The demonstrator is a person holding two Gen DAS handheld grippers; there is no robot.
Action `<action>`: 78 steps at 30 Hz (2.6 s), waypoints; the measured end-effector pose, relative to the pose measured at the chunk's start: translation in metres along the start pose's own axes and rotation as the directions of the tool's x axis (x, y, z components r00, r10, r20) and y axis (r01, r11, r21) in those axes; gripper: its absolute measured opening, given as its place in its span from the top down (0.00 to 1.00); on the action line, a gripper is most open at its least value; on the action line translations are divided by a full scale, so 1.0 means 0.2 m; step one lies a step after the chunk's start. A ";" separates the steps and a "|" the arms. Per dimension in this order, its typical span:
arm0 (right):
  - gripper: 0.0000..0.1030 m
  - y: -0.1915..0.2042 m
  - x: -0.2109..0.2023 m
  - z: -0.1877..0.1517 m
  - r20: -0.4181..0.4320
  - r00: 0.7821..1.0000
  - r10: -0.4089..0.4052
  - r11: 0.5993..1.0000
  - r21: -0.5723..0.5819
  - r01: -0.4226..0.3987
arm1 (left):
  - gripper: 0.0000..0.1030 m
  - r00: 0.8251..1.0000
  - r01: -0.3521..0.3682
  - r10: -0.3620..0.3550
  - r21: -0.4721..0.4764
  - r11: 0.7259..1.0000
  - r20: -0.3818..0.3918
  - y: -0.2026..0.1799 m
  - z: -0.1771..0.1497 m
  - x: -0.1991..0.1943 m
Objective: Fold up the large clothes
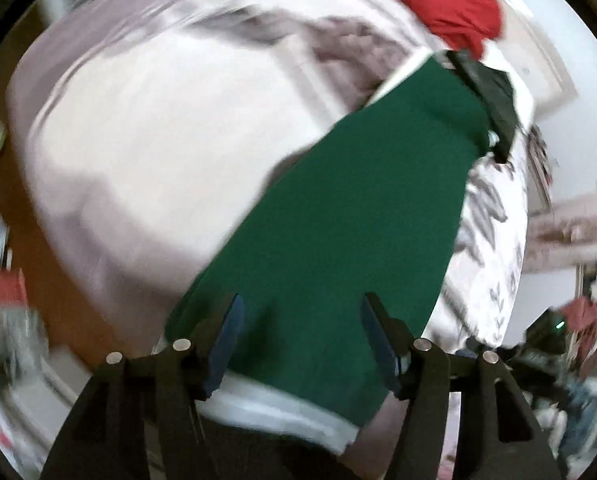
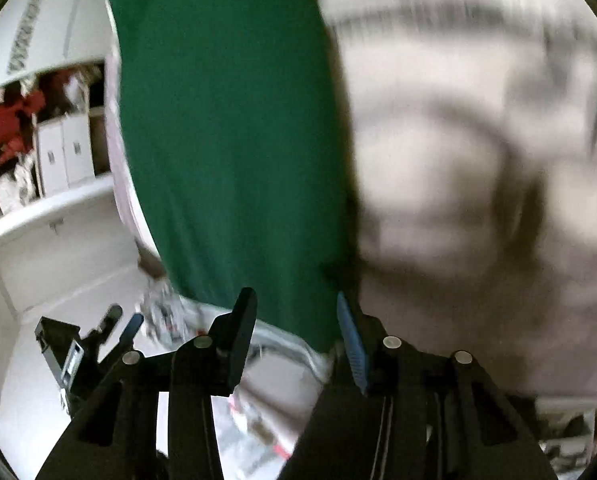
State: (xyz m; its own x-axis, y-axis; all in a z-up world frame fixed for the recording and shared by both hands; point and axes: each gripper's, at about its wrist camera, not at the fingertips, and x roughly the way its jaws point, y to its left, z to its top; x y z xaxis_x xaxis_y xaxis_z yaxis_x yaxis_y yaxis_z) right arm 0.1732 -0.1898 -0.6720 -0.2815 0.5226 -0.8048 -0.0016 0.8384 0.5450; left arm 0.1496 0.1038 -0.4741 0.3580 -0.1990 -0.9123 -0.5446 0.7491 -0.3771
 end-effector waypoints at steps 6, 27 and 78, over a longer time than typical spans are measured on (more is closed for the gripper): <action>0.57 0.18 -0.49 0.74 0.303 0.953 0.019 1.000 -0.016 -0.015 | 0.43 0.992 0.124 -0.129 0.221 0.967 0.010 -0.56 0.68 0.47; 0.66 0.85 0.05 2.45 0.329 0.889 -0.318 0.948 0.128 0.291 | 0.43 0.991 0.113 -0.073 0.401 0.909 -0.115 -0.71 1.48 1.22; 0.93 0.23 0.71 -0.32 0.196 0.977 0.087 0.973 0.195 -0.126 | 0.83 0.970 0.201 -0.174 0.165 0.966 -0.167 0.44 -0.24 0.02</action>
State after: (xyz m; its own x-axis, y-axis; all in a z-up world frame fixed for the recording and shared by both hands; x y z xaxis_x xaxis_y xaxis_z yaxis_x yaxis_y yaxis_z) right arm 0.0716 -0.0862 -0.7467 -0.0873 0.6137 -0.7847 0.2213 0.7800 0.5854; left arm 0.0661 0.1393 -0.5179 0.3154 -0.4290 -0.8465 -0.3290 0.7873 -0.5216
